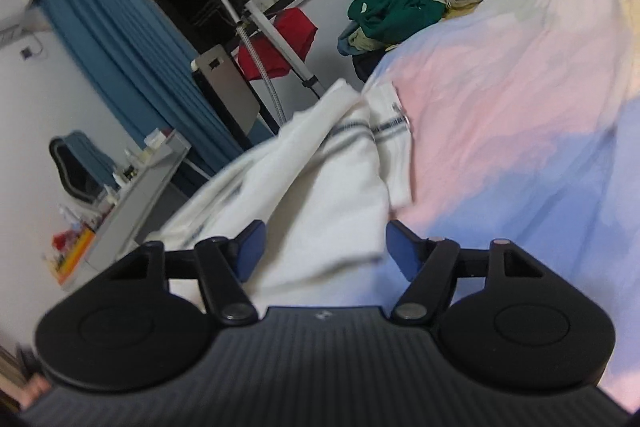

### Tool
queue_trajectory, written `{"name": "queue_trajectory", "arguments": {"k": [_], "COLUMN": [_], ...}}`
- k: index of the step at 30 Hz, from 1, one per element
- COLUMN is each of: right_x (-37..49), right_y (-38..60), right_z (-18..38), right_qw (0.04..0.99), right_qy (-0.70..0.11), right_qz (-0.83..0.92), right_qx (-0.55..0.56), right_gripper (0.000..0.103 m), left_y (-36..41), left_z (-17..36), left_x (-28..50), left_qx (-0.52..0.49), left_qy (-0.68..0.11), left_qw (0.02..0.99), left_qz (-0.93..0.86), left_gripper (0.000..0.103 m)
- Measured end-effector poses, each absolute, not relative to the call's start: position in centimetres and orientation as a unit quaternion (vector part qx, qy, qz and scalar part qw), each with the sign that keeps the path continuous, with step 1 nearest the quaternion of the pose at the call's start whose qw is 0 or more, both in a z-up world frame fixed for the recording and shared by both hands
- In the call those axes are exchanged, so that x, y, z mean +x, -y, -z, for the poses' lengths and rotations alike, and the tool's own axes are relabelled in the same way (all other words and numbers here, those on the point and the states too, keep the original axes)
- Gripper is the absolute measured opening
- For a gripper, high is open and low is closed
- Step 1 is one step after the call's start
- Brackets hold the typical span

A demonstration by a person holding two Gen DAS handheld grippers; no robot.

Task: Fold clothes

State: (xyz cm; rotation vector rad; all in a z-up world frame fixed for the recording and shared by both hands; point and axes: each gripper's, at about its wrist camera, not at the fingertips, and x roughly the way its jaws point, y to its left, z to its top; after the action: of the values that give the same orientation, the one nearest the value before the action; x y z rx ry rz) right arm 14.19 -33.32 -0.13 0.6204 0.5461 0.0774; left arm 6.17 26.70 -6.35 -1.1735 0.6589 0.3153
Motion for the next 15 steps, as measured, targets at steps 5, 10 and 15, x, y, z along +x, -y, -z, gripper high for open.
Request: {"name": "queue_trajectory", "arguments": {"k": [5,10,15], "right_x": [22.7,31.2,38.6], "right_y": [34.2,35.1,35.2], "right_z": [-0.4,-1.0,-0.9], "right_qw": [0.905,0.894,0.885], "right_qy": [-0.302,-0.337,-0.373], "right_qz": [-0.026,-0.014,-0.006], "right_qx": [0.298,0.295,0.280], "right_gripper": [0.052,0.048,0.048], "left_y": [-27.7,-28.1,-28.6], "left_z": [5.9,6.0,6.5], "left_x": [5.0,6.0,7.0], "left_qx": [-0.554,-0.546,-0.534], "left_qy": [-0.313,-0.312,-0.310], "left_qw": [0.757,0.763,0.773], "left_qz": [-0.147,-0.148,-0.144], "left_gripper": [0.015,0.015,0.015]}}
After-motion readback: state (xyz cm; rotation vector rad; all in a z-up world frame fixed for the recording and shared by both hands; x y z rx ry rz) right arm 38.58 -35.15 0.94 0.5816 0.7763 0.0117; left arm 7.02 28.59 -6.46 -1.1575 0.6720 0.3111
